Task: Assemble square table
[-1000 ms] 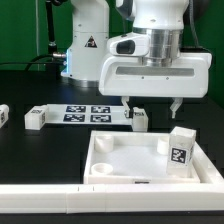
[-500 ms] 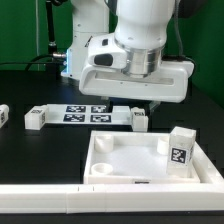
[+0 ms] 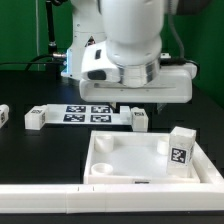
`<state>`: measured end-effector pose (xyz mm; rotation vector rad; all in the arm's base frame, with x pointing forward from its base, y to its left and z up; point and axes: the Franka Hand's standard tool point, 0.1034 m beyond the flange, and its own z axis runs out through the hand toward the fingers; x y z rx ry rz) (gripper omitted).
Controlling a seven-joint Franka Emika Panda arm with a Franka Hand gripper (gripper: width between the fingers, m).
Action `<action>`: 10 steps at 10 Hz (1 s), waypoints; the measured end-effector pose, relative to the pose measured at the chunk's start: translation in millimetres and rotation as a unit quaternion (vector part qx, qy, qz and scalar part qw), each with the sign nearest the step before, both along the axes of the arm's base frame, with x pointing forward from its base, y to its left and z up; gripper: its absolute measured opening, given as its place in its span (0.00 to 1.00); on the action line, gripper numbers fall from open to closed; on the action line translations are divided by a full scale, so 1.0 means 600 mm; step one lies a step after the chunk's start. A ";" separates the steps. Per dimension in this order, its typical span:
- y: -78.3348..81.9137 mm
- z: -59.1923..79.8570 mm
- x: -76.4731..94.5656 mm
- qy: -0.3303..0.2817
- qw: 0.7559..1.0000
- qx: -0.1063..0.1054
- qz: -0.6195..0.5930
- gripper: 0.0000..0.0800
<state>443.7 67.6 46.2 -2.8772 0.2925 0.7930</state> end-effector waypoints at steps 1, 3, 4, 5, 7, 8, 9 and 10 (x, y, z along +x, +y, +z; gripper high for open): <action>-0.001 -0.002 0.002 -0.007 1.000 0.018 -0.015 0.81; 0.002 -0.005 0.002 -0.011 1.000 0.018 -0.015 0.81; 0.001 -0.005 0.002 -0.011 1.000 0.018 -0.016 0.81; 0.003 -0.008 -0.001 -0.008 1.000 0.011 -0.007 0.81; 0.028 -0.023 -0.017 0.008 1.000 -0.002 0.026 0.81; 0.027 -0.024 -0.020 0.017 1.000 0.000 0.026 0.81; 0.024 -0.025 -0.019 0.023 0.999 0.001 0.023 0.81; 0.023 -0.026 -0.017 0.020 1.000 0.000 0.023 0.81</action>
Offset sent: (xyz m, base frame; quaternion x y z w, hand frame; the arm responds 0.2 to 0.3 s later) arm 0.0000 0.0000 0.0000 0.0000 0.0000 0.0000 1.0000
